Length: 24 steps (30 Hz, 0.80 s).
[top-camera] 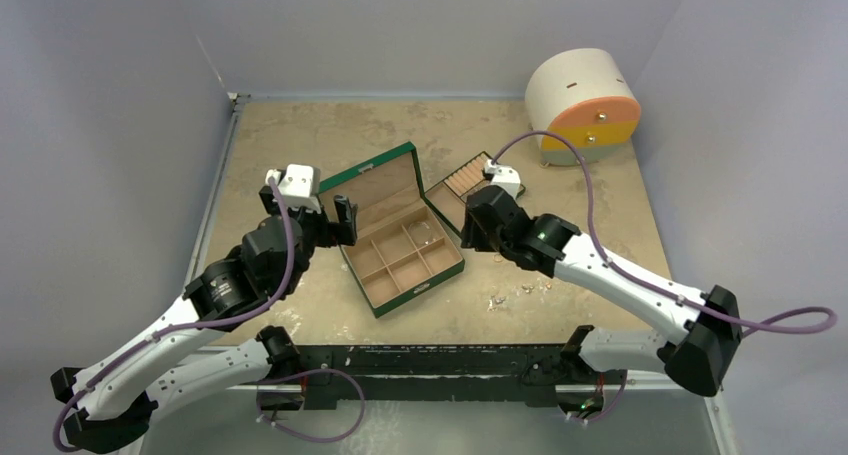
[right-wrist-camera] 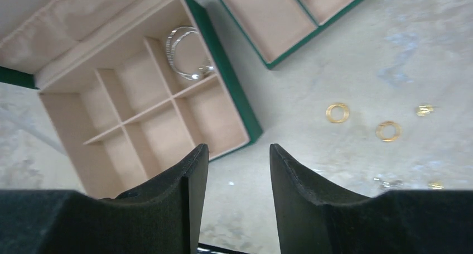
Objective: Organize the mixed jewelry
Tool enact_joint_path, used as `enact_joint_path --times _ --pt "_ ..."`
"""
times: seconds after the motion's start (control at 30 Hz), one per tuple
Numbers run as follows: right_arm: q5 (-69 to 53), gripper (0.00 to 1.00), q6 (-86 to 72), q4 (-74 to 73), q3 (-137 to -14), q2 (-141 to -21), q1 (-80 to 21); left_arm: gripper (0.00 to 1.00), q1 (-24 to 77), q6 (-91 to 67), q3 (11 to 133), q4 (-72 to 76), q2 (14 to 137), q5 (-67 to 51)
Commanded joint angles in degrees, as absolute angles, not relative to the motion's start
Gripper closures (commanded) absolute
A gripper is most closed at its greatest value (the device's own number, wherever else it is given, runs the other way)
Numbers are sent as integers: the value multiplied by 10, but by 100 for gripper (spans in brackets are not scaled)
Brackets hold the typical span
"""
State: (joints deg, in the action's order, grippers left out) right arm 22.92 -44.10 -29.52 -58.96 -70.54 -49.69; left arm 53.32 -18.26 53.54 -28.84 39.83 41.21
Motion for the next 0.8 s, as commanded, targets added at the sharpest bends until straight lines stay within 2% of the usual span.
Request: enact_joint_path --times 0.0,0.2,0.43,0.63,0.77 --pt "312 52 -353 -319 -571 -656 -494 8 534 -178 534 -272 401 420" --pt "360 52 -250 -317 -577 -664 -468 8 534 -177 534 -271 407 419" --pt "216 56 -160 -220 -561 -694 -348 8 534 -176 534 -272 408 418" --pt "124 51 -126 -145 -565 -733 -310 8 535 -175 533 -271 408 420" --pt "65 53 -121 -116 -583 -780 -278 8 535 -175 533 -272 410 420"
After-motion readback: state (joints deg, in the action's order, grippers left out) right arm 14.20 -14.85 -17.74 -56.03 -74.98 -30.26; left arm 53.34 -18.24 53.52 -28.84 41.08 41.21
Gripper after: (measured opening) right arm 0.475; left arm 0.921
